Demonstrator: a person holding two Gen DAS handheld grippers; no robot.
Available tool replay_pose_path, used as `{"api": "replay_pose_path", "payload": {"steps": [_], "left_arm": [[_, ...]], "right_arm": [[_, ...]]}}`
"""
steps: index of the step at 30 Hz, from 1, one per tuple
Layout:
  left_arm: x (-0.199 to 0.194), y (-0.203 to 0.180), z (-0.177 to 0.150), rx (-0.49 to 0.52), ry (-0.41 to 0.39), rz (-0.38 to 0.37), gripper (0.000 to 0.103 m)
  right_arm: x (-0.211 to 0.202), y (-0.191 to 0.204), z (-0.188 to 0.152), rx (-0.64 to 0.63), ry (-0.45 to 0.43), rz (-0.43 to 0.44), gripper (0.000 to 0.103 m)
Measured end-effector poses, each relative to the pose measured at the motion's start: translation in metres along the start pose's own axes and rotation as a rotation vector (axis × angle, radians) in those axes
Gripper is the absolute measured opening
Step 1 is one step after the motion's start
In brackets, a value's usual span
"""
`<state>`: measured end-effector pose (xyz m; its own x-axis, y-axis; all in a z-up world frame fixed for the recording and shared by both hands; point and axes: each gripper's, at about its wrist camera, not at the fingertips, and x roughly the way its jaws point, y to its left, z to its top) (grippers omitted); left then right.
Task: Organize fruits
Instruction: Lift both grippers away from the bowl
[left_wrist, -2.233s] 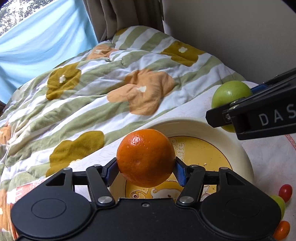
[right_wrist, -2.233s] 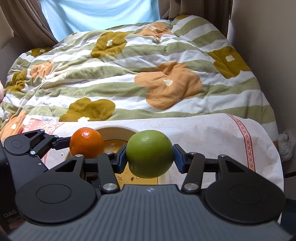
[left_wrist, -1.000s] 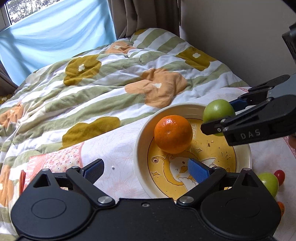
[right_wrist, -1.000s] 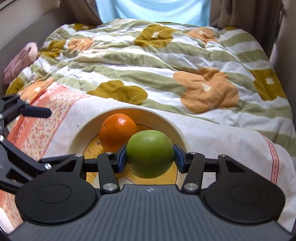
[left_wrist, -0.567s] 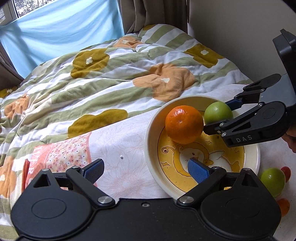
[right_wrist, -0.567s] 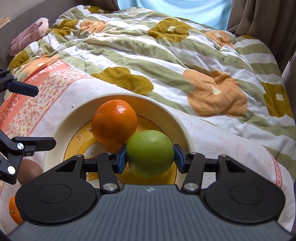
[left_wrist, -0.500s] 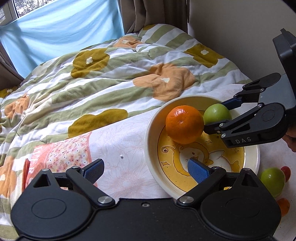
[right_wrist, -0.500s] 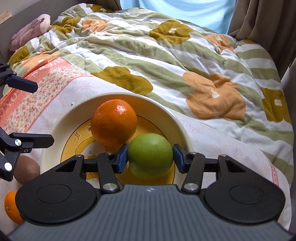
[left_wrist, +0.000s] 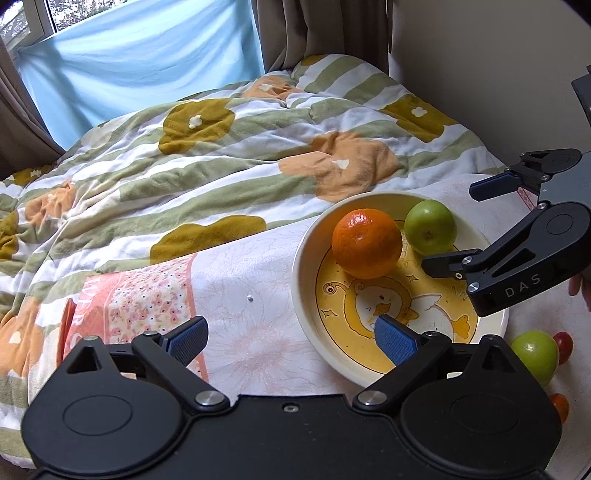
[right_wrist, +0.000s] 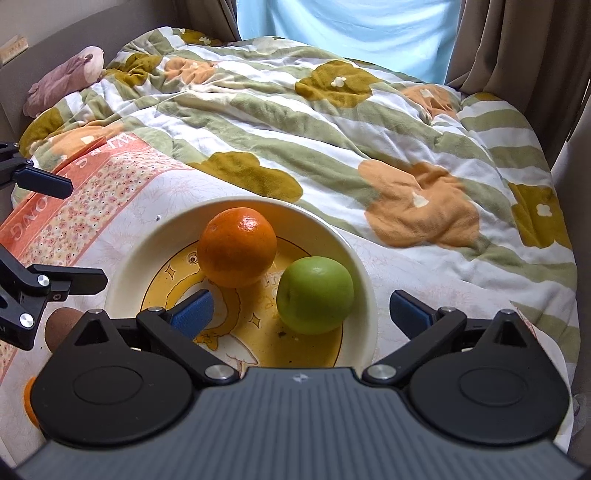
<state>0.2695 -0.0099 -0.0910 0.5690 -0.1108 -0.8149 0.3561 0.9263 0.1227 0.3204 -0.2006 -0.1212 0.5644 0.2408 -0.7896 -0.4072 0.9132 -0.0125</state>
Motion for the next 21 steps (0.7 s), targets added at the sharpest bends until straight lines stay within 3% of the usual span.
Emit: {"api": "replay_pose_path", "payload": {"steps": [13,21], "left_arm": [[-0.077,-0.014,-0.003,-0.097,-0.108,0.085,0.099],[-0.128,-0.029,-0.033,-0.187,-0.155,0.141,0.099]], "right_arm": [[-0.092,-0.008,-0.006,0.13,-0.035,0.004,0.103],[-0.15,0.008,-0.033,0.092,-0.107,-0.008,0.103]]}}
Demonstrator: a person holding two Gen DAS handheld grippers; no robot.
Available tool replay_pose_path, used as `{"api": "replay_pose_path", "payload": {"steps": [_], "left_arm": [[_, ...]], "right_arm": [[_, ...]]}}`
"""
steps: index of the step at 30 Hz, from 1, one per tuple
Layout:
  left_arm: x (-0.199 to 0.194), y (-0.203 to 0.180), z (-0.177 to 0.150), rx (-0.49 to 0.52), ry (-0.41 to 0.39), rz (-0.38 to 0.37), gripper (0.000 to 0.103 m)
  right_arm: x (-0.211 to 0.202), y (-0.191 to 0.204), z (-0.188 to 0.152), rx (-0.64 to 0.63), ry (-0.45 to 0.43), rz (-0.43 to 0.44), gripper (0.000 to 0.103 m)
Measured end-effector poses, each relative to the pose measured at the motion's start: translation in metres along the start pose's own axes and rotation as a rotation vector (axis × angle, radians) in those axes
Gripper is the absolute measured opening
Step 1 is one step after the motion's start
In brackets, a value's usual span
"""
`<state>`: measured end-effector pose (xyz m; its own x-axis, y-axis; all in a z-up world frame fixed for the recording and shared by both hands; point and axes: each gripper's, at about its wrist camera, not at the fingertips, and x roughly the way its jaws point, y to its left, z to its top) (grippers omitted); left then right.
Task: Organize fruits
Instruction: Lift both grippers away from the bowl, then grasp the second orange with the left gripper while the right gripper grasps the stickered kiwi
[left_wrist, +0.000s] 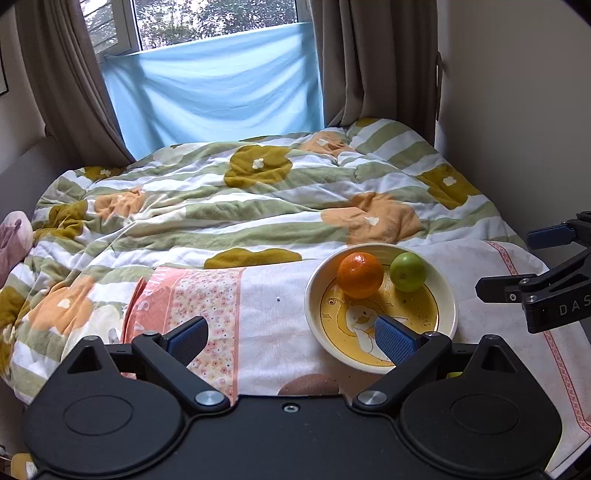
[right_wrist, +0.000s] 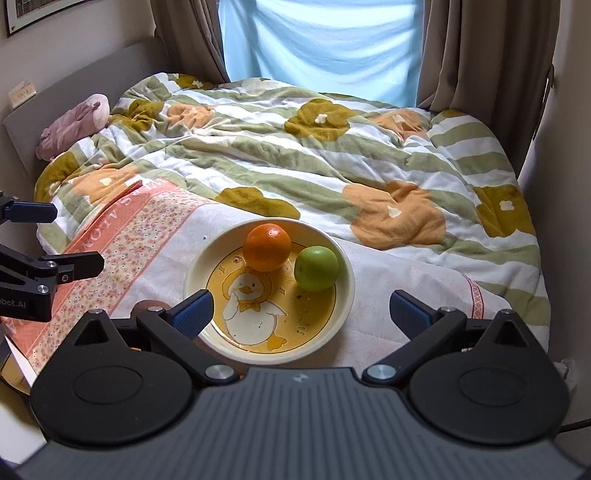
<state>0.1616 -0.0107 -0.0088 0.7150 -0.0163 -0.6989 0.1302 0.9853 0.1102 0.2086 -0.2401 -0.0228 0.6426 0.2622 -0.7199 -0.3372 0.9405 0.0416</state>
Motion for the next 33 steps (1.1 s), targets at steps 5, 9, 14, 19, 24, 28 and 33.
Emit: {"api": "replay_pose_path", "payload": {"steps": [5,9,14,19,24,28,33], "left_arm": [[-0.027,0.0,-0.018,-0.034,-0.004,0.011,0.099],[-0.04,0.002,-0.032,-0.012,-0.004,0.004,0.099],[-0.045,0.004,-0.054,0.056,-0.005,-0.05,0.097],[-0.035,0.008,-0.078,0.136,0.018,-0.144,0.094],[-0.017,0.012,-0.096,0.191,0.041,-0.208,0.093],[0.005,0.011,-0.108,0.242,0.05,-0.238,0.092],[0.038,0.012,-0.114,0.257,0.07,-0.274,0.092]], "right_arm": [[-0.03,0.012,-0.018,0.022,-0.028,-0.001,0.103],[-0.049,0.026,-0.033,0.055,-0.039,-0.02,0.103],[-0.061,0.047,-0.058,0.12,-0.04,-0.056,0.103],[-0.065,0.068,-0.09,0.207,-0.029,-0.112,0.103],[-0.059,0.089,-0.118,0.233,-0.011,-0.15,0.103],[-0.047,0.096,-0.134,0.261,-0.003,-0.153,0.103],[-0.028,0.099,-0.149,0.235,0.012,-0.14,0.103]]}}
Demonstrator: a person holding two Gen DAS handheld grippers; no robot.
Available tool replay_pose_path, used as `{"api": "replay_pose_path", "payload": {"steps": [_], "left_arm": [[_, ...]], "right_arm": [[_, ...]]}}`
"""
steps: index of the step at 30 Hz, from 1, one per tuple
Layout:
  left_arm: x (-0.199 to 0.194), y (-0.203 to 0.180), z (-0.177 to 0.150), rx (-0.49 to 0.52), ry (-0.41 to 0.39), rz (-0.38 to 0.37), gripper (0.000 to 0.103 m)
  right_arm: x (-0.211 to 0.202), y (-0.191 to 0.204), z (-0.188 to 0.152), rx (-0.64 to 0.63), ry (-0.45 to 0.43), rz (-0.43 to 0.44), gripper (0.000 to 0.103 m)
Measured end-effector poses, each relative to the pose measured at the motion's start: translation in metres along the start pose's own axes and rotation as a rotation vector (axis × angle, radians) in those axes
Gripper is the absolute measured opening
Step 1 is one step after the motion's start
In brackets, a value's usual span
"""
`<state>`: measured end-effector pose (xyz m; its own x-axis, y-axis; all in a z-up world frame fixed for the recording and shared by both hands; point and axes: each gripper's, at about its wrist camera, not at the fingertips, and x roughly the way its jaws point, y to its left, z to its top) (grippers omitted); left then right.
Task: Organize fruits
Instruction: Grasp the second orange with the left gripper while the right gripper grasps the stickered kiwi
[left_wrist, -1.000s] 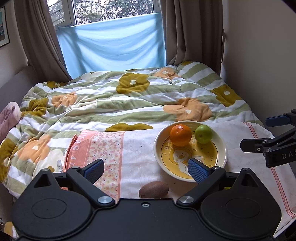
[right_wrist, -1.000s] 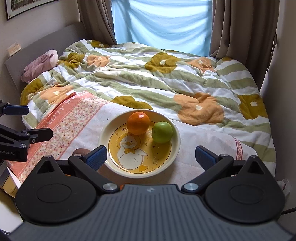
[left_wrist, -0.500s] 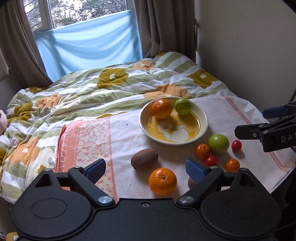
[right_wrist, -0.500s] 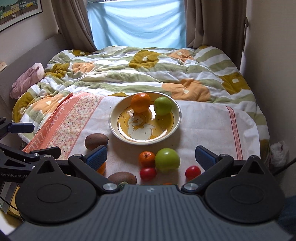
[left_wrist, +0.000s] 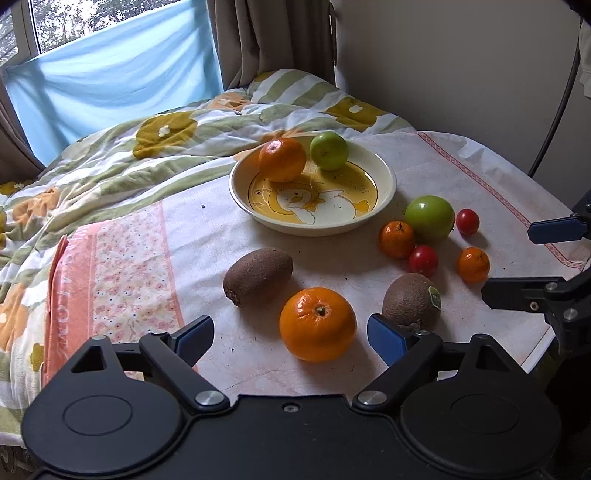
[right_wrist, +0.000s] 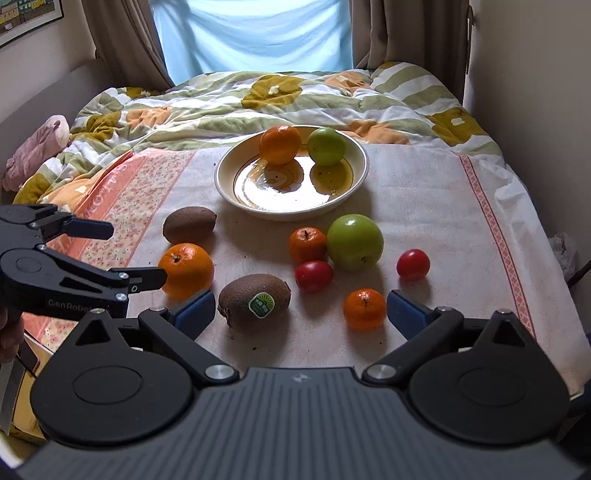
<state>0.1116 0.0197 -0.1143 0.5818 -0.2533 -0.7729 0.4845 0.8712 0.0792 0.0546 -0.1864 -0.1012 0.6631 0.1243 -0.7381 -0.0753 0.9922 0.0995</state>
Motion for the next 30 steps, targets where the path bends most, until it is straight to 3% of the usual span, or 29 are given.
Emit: {"api": "replay_pose_path", "payload": {"steps": [9,18,24,30], "left_arm": [[0.036,-0.005,-0.003,0.051,0.053,-0.032,0.089],[0.058,-0.011,-0.002,0.055,0.087,-0.076,0.066],[0.057,-0.012,-0.004,0.062,0.075,-0.072,0.065],[0.055,-0.01,-0.006,0.045,0.072,-0.062,0.065]], "right_arm": [[0.032,0.005,-0.019,-0.073,0.019,0.043,0.103],[0.054,0.008,-0.023,-0.104,0.045,0.086,0.103],[0.068,0.01,-0.017,-0.114,0.05,0.117,0.103],[0.078,0.016,-0.016,-0.152,0.066,0.15,0.096]]}}
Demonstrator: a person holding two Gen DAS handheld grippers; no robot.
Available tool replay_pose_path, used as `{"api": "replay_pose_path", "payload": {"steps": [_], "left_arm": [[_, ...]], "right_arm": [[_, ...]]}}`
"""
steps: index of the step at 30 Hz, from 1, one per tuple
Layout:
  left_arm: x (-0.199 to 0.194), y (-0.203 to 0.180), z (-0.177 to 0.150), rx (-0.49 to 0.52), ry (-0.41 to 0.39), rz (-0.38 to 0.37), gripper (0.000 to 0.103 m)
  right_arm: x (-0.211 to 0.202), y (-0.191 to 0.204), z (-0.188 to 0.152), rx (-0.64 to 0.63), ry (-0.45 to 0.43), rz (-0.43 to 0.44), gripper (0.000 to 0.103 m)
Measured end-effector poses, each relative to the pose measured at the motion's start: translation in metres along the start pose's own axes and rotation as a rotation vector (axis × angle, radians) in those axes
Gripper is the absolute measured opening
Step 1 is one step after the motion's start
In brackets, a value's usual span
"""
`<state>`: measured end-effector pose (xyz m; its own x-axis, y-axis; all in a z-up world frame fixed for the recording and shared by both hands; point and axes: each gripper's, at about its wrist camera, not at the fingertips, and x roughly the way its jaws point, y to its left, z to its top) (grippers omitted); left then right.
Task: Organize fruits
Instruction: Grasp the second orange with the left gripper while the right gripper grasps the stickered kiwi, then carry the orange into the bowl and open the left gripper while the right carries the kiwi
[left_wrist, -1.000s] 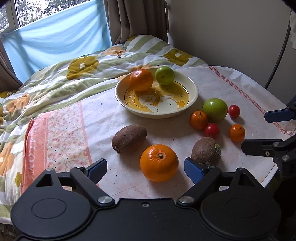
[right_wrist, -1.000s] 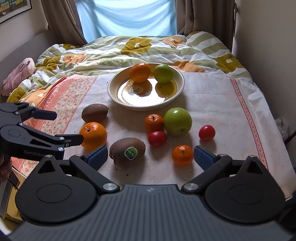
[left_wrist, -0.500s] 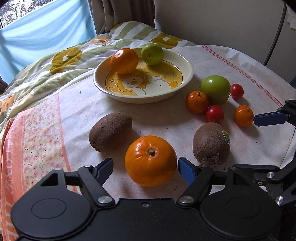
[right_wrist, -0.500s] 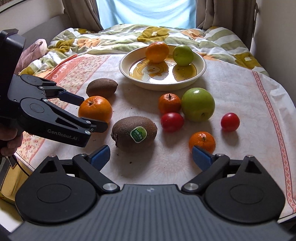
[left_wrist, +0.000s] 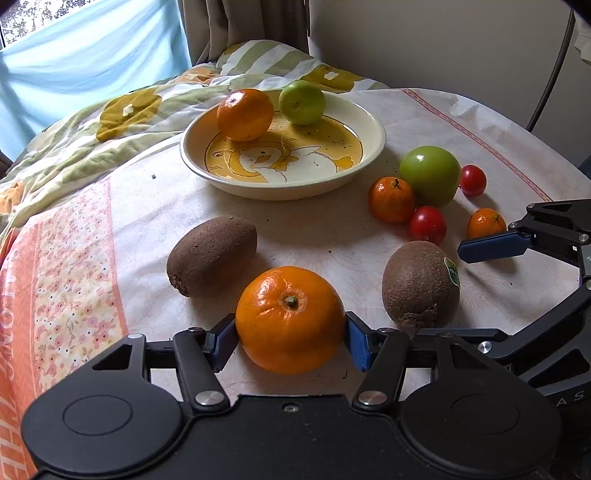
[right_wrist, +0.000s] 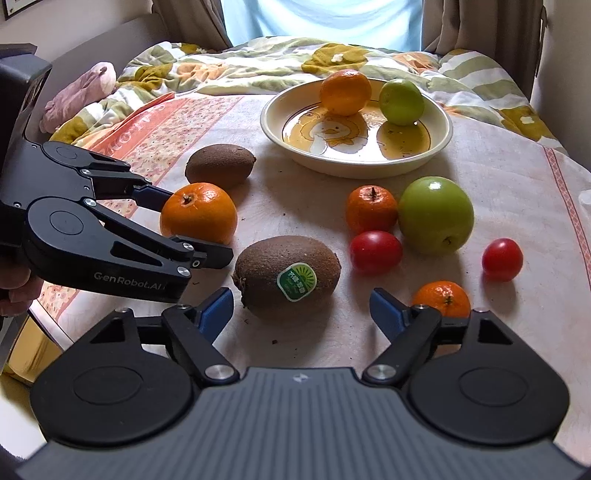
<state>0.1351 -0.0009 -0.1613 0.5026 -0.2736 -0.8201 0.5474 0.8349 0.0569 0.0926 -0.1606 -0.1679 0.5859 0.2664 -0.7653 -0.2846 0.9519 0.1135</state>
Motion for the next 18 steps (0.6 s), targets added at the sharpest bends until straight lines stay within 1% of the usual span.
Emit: {"api": "replay_pose_path", "payload": {"steps": [6,10,14,18], "left_arm": [[-0.004,0.004,-0.005,-0.001,-0.004,0.02,0.064],[-0.007,0.008,-0.009,-0.018,-0.003,0.033,0.064],[-0.01,0.013,-0.013,-0.032,-0.002,0.043,0.064],[-0.014,0.016,-0.017,-0.045,-0.004,0.05,0.064]], "right_arm": [[0.012,0.002,0.003,-0.032,0.011,0.022,0.09],[0.017,0.003,0.006,-0.053,0.0,0.032,0.088],[0.02,0.004,0.009,-0.078,-0.004,0.032,0.082],[0.022,0.006,0.01,-0.095,-0.01,0.034,0.081]]}}
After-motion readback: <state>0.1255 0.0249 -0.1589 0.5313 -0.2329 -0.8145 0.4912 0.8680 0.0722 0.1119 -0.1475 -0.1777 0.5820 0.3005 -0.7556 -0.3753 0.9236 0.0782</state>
